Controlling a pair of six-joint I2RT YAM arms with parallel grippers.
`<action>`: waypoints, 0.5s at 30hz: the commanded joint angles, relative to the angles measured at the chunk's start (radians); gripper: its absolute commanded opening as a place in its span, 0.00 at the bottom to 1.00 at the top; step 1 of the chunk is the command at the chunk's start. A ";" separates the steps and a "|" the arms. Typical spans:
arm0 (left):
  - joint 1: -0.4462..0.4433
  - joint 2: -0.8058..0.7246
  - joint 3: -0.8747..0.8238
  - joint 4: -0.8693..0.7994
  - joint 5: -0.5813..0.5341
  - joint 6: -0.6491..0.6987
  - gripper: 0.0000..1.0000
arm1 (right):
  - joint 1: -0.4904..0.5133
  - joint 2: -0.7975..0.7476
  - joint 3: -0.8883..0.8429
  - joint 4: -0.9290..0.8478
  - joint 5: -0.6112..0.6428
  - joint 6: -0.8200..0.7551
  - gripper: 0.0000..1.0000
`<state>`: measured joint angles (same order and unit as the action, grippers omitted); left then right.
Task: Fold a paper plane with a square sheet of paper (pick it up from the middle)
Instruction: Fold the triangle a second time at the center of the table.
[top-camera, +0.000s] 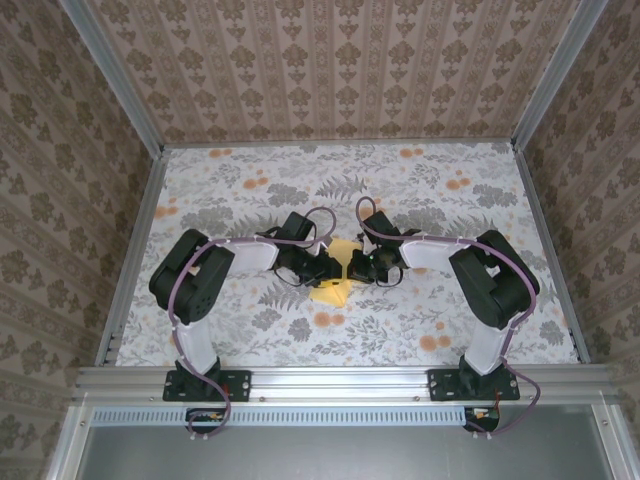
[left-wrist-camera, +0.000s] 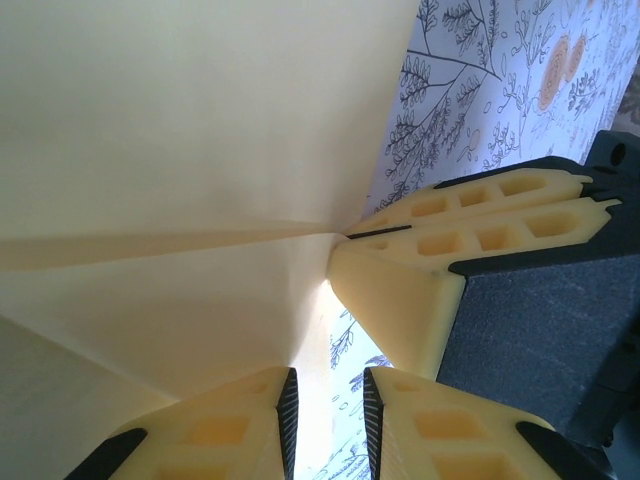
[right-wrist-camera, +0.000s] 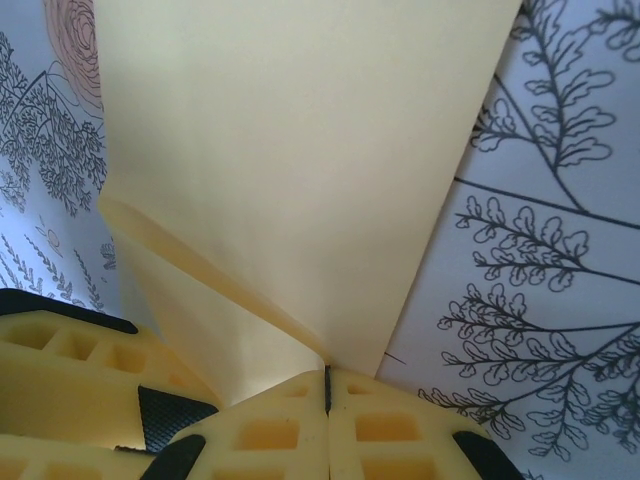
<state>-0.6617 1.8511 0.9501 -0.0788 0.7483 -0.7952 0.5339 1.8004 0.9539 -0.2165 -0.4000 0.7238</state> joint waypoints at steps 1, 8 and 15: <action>-0.009 0.014 0.016 -0.027 -0.010 0.021 0.28 | -0.003 0.023 0.020 -0.023 0.001 -0.018 0.07; -0.009 0.015 0.016 -0.043 -0.024 0.025 0.27 | -0.003 0.029 0.023 -0.021 -0.004 -0.020 0.07; -0.008 0.017 0.014 -0.054 -0.031 0.026 0.27 | -0.003 0.039 0.027 -0.022 -0.002 -0.021 0.07</action>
<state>-0.6624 1.8515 0.9501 -0.0891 0.7307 -0.7925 0.5339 1.8091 0.9627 -0.2165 -0.4042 0.7136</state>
